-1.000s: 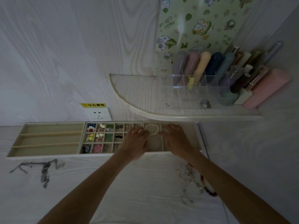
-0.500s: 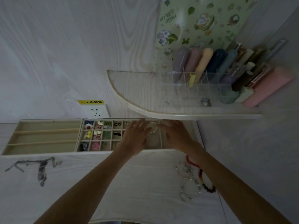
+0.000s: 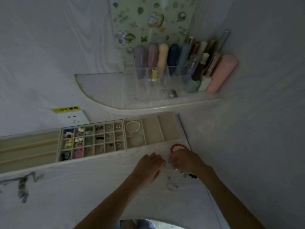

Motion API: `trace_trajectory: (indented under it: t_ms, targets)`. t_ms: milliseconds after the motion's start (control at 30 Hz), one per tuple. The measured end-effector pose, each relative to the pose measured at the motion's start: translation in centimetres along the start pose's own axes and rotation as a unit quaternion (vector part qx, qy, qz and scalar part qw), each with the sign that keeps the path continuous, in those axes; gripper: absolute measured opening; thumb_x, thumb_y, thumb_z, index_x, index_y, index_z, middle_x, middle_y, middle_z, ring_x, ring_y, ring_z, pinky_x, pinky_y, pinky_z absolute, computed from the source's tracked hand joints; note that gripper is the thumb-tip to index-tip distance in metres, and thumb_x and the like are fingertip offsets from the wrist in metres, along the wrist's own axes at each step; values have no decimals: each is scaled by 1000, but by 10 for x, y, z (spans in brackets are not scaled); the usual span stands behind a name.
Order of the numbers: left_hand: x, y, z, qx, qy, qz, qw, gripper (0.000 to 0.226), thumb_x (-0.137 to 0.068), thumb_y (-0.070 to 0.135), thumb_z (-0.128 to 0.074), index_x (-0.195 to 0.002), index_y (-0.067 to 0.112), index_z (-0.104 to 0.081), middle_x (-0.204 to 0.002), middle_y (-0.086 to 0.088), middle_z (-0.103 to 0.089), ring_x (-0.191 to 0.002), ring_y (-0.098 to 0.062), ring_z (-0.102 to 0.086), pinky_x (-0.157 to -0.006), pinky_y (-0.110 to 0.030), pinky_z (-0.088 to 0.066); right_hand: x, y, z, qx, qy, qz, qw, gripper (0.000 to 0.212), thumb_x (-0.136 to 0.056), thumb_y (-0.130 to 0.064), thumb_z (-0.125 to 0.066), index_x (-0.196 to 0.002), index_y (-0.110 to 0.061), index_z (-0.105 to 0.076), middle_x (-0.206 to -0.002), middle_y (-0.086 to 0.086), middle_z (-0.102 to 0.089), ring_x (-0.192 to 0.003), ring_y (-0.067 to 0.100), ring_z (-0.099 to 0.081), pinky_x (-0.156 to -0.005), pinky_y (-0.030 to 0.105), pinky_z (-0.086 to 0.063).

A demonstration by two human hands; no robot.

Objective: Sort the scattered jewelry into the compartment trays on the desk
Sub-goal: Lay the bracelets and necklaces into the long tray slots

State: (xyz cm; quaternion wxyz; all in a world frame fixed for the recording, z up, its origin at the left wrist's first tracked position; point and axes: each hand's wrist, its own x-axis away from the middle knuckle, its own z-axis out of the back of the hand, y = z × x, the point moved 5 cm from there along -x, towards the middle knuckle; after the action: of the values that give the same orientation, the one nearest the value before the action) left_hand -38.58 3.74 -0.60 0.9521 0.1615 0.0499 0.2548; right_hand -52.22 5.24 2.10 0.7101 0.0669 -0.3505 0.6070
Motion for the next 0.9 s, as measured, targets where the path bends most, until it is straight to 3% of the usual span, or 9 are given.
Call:
trace_trajectory:
  t_ms: [100,200,300,367,500,600,667,800,900]
  targets:
    - [-2,-2,1,-33,-1,-11,999,21,-63,27,-75,-73,26,-57,-71,9,-56,-67,-12,-55,-51,-21,-35,4,0,-21,-8,38,29,999,25,-82,-30,-68,-104,-17,-66,-107,-1,-64,-100,15,-59,-66,15,-33]
    - [4,-9,3,-52,-14,-18,998,23,-59,33,-79,-69,29,-58,-70,11,-54,-67,-10,-55,-51,-19,-35,5,-4,-37,-47,74,55,995,24,-79,-29,-72,-96,-14,-68,-105,3,-63,-96,17,-60,-70,19,-41]
    - [16,-15,8,-14,-27,3,1000,10,-75,29,-69,-80,25,-62,-84,5,-57,-78,-16,-56,-59,-25,-42,2,-10,-45,-9,96,86,992,20,-87,-30,-61,-95,-14,-69,-108,5,-58,-98,19,-56,-75,25,-40]
    - [22,-24,8,68,-31,63,995,10,-89,26,-58,-96,20,-62,-102,2,-56,-93,-18,-50,-75,-30,-43,0,-11,-46,-27,82,102,991,20,-90,-29,-56,-99,-13,-66,-108,5,-55,-99,18,-53,-78,26,-41]
    - [25,-42,17,351,-10,237,906,14,-95,19,-51,-102,11,-61,-106,1,-63,-100,-15,-56,-82,-18,-42,-5,-18,-28,-216,87,108,967,10,-93,-10,-52,-92,-19,-52,-98,-2,-54,-95,11,-52,-76,4,-37]
    - [18,-46,26,453,12,307,837,15,-97,17,-48,-101,9,-60,-100,4,-67,-91,-3,-61,-72,-4,-42,-10,-25,-11,-281,101,96,949,14,-94,-8,-48,-87,-20,-49,-90,-8,-58,-88,12,-58,-74,9,-43]
    - [10,-48,33,484,25,314,816,15,-97,19,-49,-103,11,-59,-97,7,-67,-87,0,-62,-74,-8,-44,-13,-29,3,-321,123,97,934,21,-94,-8,-48,-82,-25,-48,-83,-9,-61,-84,17,-63,-75,24,-49]
    - [-8,-60,54,512,92,314,794,23,-84,-4,-63,-106,-2,-59,-95,-6,-65,-66,14,-62,-64,-5,-47,-22,-31,37,-337,176,95,920,26,-93,-8,-50,-79,-29,-48,-77,-8,-60,-78,22,-64,-71,29,-50]
    - [-25,-76,79,490,160,291,806,29,-78,-14,-65,-106,-11,-61,-100,-17,-64,-63,13,-62,-63,-5,-48,-31,-33,60,-356,201,108,906,25,-92,-7,-52,-79,-29,-50,-77,-9,-62,-77,19,-65,-78,37,-52]
